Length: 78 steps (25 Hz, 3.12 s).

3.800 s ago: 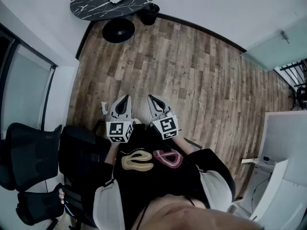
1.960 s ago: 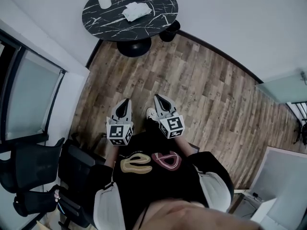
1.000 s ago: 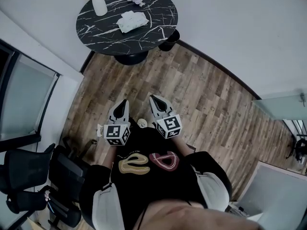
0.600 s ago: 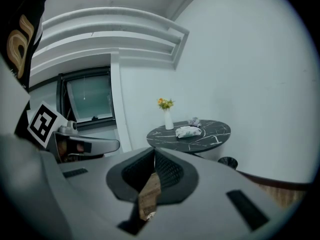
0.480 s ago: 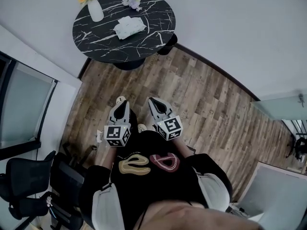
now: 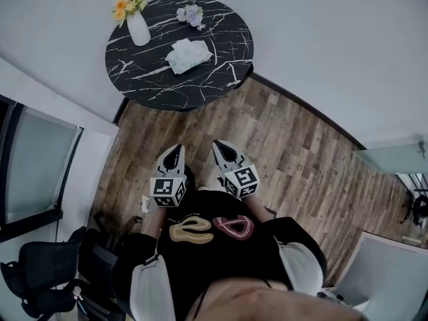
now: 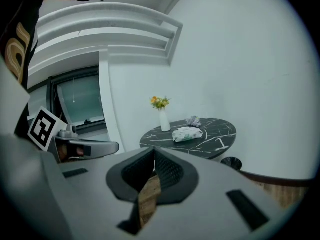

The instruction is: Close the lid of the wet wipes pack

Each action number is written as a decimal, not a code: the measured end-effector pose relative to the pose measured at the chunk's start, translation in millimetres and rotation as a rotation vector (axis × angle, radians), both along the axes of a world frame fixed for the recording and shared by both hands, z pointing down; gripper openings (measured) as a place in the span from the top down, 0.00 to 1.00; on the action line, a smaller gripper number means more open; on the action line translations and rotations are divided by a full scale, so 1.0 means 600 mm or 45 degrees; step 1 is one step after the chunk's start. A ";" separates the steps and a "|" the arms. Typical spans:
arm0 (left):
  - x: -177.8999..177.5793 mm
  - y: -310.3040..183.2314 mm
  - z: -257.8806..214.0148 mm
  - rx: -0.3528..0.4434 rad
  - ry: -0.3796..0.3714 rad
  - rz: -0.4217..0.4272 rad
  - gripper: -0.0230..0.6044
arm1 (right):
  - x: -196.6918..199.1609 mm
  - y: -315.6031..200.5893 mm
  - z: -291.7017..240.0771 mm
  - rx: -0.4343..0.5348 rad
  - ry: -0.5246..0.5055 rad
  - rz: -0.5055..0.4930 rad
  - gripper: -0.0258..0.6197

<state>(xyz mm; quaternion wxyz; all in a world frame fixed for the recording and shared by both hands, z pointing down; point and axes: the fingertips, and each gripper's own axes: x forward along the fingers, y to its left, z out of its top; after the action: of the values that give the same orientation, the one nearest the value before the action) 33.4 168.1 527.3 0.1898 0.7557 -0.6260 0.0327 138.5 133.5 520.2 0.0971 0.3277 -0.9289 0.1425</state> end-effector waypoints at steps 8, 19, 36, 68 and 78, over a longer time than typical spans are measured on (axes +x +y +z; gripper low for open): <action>-0.076 -0.121 -0.005 0.008 0.034 0.062 0.93 | -0.061 -0.105 -0.005 0.003 0.043 0.055 0.94; -0.144 -0.245 0.010 -0.045 0.058 0.157 0.93 | -0.138 -0.201 0.007 -0.066 0.071 0.116 0.94; -0.230 -0.344 0.023 -0.083 0.059 0.239 0.93 | -0.204 -0.300 0.018 -0.090 0.094 0.241 0.94; -0.211 -0.587 0.098 -0.300 0.082 -0.162 0.93 | -0.235 -0.667 0.055 -0.346 0.204 -0.318 0.93; -0.219 -0.633 0.129 -0.372 0.060 -0.302 0.93 | -0.289 -0.753 0.071 -0.420 0.247 -0.576 0.79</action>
<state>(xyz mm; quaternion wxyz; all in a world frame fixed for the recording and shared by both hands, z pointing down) -97.7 -212.0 604.9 0.3145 0.6415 -0.6947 0.0829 -34.7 -318.3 562.7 0.2668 0.1041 -0.9290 0.2343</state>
